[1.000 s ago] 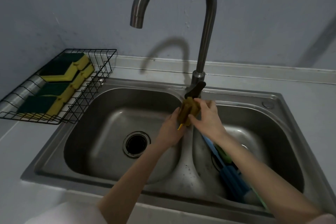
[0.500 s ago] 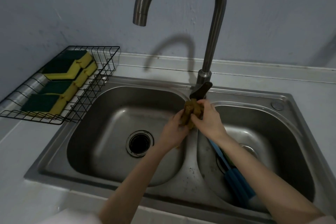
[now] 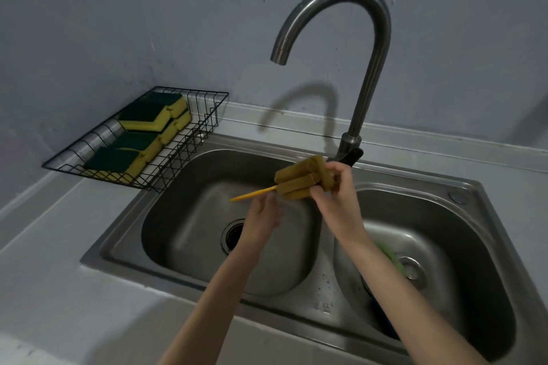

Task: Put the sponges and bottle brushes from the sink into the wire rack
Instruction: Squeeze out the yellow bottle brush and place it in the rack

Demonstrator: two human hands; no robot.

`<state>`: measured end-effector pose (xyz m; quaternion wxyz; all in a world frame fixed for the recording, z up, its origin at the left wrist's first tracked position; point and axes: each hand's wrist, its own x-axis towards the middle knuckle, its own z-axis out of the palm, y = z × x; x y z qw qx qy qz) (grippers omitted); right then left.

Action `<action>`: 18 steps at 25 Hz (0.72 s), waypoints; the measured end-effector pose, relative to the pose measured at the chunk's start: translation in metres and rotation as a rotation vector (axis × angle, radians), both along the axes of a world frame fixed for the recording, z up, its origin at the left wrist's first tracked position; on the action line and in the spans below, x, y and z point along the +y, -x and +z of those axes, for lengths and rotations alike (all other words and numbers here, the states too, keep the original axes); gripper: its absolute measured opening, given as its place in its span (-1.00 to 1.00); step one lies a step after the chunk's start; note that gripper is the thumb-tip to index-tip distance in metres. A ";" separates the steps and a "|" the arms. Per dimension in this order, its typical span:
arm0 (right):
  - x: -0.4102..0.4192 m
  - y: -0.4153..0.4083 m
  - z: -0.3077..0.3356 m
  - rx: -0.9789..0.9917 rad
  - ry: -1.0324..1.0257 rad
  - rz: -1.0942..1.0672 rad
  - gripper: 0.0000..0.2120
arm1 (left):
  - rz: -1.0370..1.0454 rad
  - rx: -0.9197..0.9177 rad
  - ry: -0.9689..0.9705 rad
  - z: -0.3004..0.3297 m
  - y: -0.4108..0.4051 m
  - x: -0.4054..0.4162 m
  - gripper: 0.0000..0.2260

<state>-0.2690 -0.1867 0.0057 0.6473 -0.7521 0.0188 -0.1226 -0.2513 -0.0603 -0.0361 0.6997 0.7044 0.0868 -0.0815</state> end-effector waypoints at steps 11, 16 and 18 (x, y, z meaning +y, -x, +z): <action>0.067 0.009 -0.002 -0.036 -0.038 0.171 -0.51 | 0.142 -0.238 0.033 0.072 0.017 0.086 -0.81; 0.117 -0.004 -0.010 -0.189 0.285 0.156 -0.41 | 0.191 -0.332 -0.141 0.070 0.007 0.137 -0.81; 0.138 -0.013 -0.013 -0.230 0.332 0.150 -0.49 | 0.198 -0.368 -0.182 0.069 -0.001 0.159 -0.82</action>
